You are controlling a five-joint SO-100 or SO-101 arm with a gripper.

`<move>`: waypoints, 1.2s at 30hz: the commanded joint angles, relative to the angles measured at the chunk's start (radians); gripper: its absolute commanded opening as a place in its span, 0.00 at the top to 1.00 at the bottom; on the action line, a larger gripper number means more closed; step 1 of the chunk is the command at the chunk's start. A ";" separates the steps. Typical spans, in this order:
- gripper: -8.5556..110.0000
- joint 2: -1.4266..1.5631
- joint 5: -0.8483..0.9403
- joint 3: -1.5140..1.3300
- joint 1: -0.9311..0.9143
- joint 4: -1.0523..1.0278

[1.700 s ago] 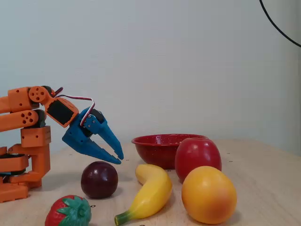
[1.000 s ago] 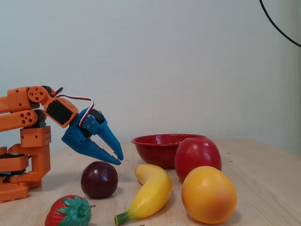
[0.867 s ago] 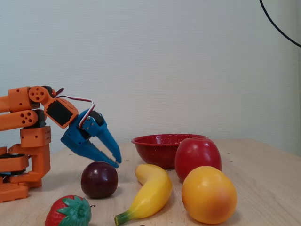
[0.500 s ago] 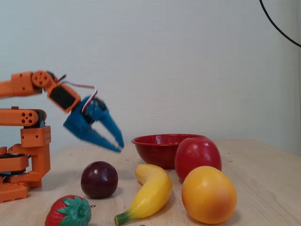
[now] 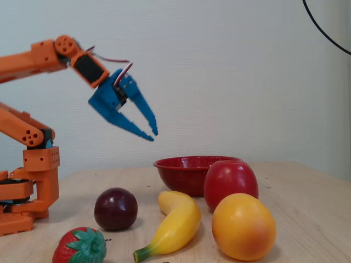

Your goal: Put the peach in the red bowl.

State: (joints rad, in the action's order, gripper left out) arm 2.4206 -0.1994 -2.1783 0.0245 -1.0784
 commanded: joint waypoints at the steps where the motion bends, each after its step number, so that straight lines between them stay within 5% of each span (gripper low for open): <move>1: 0.93 -0.110 -0.026 0.222 0.058 -0.072; 22: 0.86 -0.847 -0.138 1.065 0.446 -0.417; 36: 0.56 -1.152 -0.264 1.247 0.518 -0.506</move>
State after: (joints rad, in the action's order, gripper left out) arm 1.2395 -0.4310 -1.0216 0.5185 -1.5938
